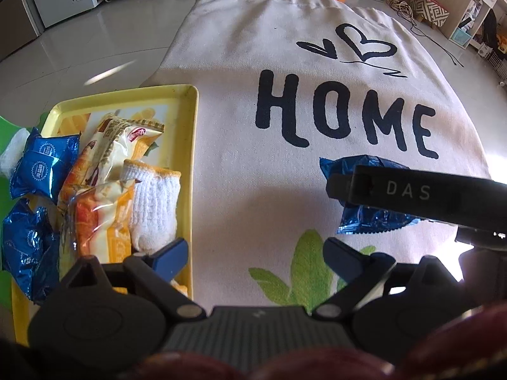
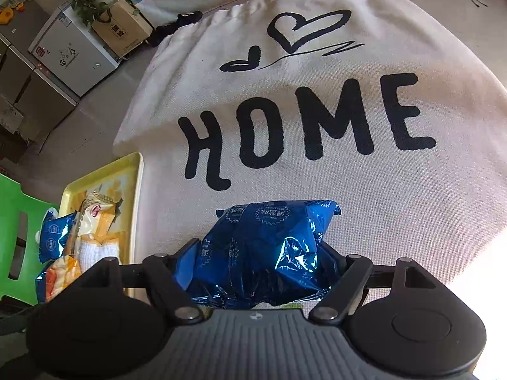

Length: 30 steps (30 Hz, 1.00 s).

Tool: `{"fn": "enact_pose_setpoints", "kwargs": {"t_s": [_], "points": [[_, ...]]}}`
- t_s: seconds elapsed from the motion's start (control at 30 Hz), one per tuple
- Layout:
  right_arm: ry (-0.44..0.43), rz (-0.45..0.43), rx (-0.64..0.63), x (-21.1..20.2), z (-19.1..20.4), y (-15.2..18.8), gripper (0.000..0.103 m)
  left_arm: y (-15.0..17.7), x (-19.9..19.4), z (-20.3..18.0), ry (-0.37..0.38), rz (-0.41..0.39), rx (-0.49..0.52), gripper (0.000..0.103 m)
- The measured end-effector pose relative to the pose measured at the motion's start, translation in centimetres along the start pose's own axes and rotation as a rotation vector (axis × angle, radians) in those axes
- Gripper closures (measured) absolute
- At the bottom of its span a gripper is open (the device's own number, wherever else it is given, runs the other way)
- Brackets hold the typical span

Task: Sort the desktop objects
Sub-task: 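Carry the blue packet with the right gripper over the yellow tray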

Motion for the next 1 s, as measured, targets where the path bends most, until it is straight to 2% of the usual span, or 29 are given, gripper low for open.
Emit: {"fn": "enact_pose_setpoints", "kwargs": {"t_s": [0.23,0.37,0.47,0.63,0.83,0.9,1.0], "points": [[-0.163,-0.076,-0.075,-2.5,5.8,-0.4,0.027,-0.4,-3.8,4.2,0.053,-0.063,-0.107,0.007],[-0.255,-0.068,-0.085,-1.8,8.7,-0.3,0.027,-0.3,-5.3,7.5,0.109,-0.069,-0.185,0.006],[-0.302,-0.042,-0.082,-1.3,10.7,-0.7,0.027,-0.2,-6.1,9.7,0.102,-0.099,-0.243,0.004],[-0.349,-0.057,-0.145,-1.1,14.0,-1.0,0.027,-0.5,-6.4,12.6,0.169,-0.088,-0.372,0.004],[-0.364,-0.023,-0.148,0.5,15.2,-1.3,0.027,-0.4,-5.2,15.0,0.178,-0.067,-0.478,0.004],[-0.380,-0.014,-0.155,0.9,15.6,-1.6,0.027,-0.3,-5.2,15.8,0.170,-0.073,-0.513,0.004],[-0.382,-0.001,-0.171,1.8,16.4,-2.1,0.027,0.0,-5.3,17.0,0.111,-0.091,-0.535,0.001]]}}
Point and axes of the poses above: each gripper's, at about its wrist camera, not at the fingertips, and x roughly the way its jaws point, z to its left, y to its underside, the point moved 5 cm from there along x, roughly the way its jaws point, and after that the axes turned 8 degrees about z, right-handed, at the moved point
